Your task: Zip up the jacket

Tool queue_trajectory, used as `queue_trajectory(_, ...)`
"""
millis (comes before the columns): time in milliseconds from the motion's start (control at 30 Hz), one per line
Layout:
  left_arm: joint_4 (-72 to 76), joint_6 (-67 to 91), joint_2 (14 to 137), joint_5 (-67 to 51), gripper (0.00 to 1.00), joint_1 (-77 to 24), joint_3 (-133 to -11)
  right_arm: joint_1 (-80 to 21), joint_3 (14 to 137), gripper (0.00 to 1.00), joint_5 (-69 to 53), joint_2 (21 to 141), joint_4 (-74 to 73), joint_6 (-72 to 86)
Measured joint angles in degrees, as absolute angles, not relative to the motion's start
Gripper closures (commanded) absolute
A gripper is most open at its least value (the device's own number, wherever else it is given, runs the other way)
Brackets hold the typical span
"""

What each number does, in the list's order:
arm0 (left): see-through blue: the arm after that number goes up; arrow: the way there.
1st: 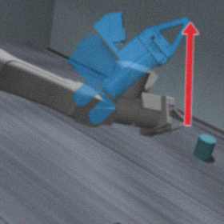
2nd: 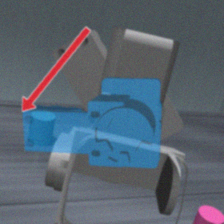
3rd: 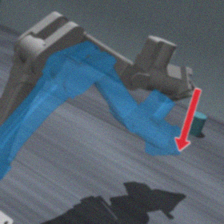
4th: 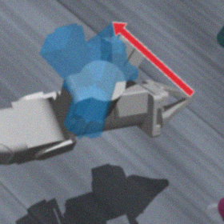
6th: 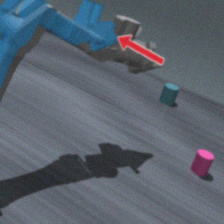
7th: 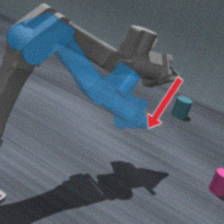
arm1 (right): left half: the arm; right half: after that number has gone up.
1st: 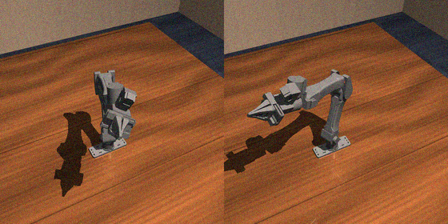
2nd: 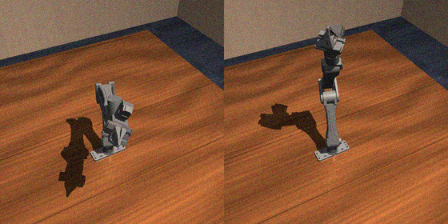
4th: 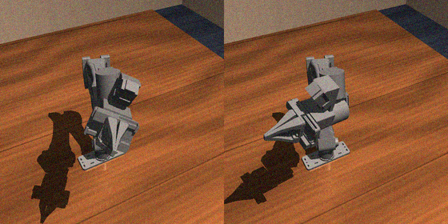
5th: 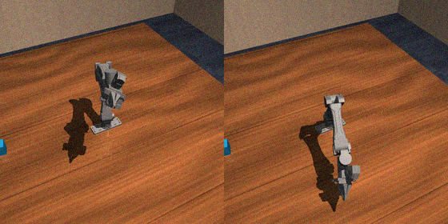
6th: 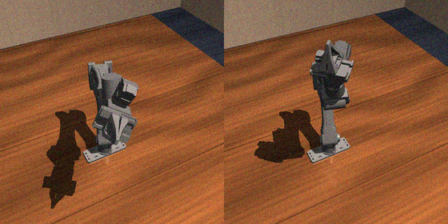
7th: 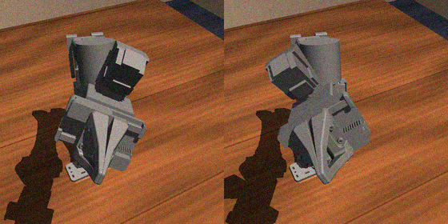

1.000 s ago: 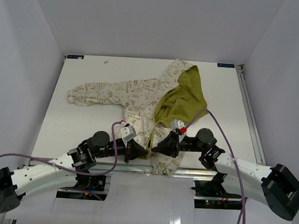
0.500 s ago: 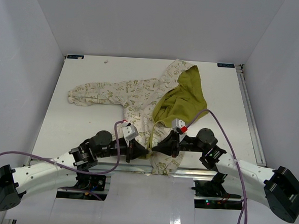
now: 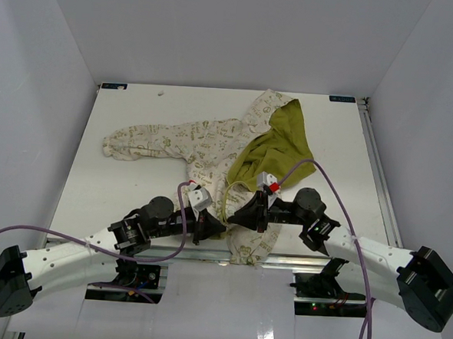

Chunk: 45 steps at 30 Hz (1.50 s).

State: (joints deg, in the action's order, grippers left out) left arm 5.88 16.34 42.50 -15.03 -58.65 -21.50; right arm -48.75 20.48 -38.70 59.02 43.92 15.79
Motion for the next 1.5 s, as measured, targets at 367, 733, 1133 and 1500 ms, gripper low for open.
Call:
queue_trajectory(367,5.4,16.3,42.2,-14.1,1.00,-58.8,-21.5,-48.7,20.9,0.89,-38.0,59.2,42.6,16.1)
queue_trajectory(733,1.5,17.1,35.3,-9.9,1.00,-59.4,-21.4,-48.8,23.2,0.58,-33.7,58.9,41.1,15.3)
queue_trajectory(1133,1.3,18.1,39.7,-9.6,1.00,-59.4,-20.8,-48.7,28.7,0.27,-19.8,55.7,23.3,14.5)
queue_trajectory(1500,2.9,20.1,42.1,-10.4,1.00,-59.4,-20.1,-50.8,37.2,0.19,3.7,51.1,4.1,9.3)
